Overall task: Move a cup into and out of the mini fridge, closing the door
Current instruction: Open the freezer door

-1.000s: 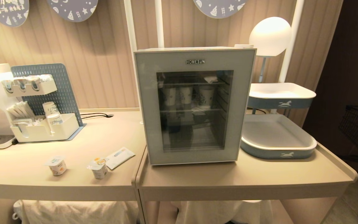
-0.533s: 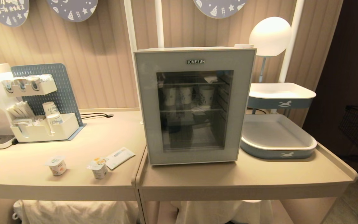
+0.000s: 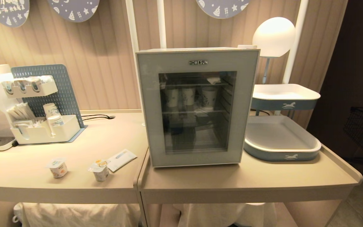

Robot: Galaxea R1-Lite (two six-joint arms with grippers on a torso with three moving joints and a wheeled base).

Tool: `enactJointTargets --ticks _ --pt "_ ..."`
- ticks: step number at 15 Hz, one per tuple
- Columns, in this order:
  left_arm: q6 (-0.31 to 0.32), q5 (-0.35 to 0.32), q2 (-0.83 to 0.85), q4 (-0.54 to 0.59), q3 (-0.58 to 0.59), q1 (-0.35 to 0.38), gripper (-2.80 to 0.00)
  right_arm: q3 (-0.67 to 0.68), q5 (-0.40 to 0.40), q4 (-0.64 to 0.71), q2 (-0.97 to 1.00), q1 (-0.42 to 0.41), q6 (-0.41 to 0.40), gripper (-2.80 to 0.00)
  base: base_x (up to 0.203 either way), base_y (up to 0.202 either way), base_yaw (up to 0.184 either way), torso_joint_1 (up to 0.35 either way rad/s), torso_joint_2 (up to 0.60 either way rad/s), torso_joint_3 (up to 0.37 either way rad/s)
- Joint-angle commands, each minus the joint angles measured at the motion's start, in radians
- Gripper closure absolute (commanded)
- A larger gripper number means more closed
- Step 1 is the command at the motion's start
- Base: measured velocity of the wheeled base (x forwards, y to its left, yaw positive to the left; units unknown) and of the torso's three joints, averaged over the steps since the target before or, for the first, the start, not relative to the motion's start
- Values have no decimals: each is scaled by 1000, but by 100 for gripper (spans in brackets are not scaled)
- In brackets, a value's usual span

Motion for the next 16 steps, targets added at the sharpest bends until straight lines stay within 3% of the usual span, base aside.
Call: enactJointTargets --ticks 1,7,8,10,13,14,16 --pt "-8 2 0 -2 2 -1 0 0 1 0 2 0 0 0 0 0 0 0 0 0" --pt "-5 3 1 -1 -6 1 0 0 1 -2 0 0 -2 0 0 0 0 0 0 0" --pt "-2 3 7 15 -49 0 0 0 1 -2 0 0 -2 0 0 0 0 0 0 0" --pt "-15 5 44 124 -260 0 0 0 1 -2 0 0 -2 0 0 0 0 0 0 0" --pt "-57 -4 210 357 -764 -7 0 0 1 -2 0 0 -2 0 0 0 0 0 0 0" --pt "-82 -7 325 414 -894 -12 -280 0 1 -2 0 0 -2 0 0 0 0 0 0 0" --pt "-152 -24 611 464 -1034 -21 -280 0 1 -2 0 0 -2 0 0 0 0 0 0 0"
